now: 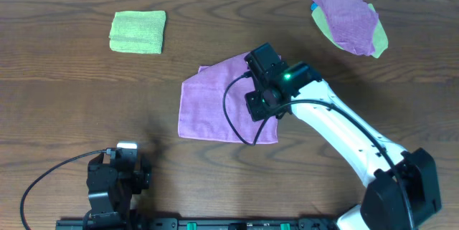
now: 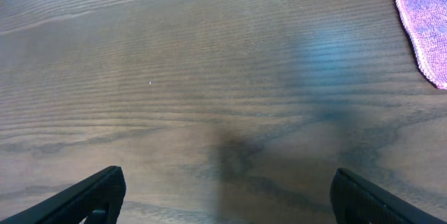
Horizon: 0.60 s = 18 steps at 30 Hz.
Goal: Fold the cloth
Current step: 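Push the pink cloth's edge with the right gripper to straighten it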
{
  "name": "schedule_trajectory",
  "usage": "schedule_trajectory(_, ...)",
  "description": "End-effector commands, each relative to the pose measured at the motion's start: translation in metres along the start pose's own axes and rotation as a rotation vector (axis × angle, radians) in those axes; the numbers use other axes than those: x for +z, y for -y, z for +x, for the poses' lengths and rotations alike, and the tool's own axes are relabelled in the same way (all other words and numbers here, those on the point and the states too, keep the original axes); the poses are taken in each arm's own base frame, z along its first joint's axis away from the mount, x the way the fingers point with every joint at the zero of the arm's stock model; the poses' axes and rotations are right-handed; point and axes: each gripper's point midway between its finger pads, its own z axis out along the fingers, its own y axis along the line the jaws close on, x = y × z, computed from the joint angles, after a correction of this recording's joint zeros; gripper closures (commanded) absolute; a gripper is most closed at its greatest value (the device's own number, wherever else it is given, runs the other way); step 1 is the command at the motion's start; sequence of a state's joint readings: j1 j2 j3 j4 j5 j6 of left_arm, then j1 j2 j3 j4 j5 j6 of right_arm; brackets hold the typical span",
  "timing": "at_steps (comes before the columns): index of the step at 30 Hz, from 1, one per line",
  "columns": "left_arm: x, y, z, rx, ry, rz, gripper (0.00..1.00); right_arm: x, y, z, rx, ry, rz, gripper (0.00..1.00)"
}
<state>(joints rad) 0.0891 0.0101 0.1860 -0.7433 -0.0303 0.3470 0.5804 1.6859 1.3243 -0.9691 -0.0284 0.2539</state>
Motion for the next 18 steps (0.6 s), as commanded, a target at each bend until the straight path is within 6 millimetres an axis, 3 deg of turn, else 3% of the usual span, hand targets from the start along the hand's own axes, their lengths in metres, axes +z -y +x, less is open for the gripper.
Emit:
schedule_trajectory(1, 0.004, 0.002, 0.010, -0.002, -0.028, 0.003, 0.05, 0.000, 0.011, -0.005, -0.032, 0.037, 0.079, 0.98)
schedule_trajectory(5, 0.004, 0.002, 0.010, -0.002, -0.028, 0.003, 0.05, 0.009, 0.016, 0.007, -0.036, 0.003, 0.100, 0.98)
schedule_trajectory(11, 0.004, 0.002, 0.010, -0.002, -0.028, 0.003, 0.05, 0.025, 0.023, 0.043, -0.017, -0.035, 0.104, 0.98)
schedule_trajectory(18, 0.004, 0.002, 0.010, -0.002, -0.028, 0.003, 0.05, 0.027, 0.015, 0.067, -0.034, -0.006, 0.040, 0.98)
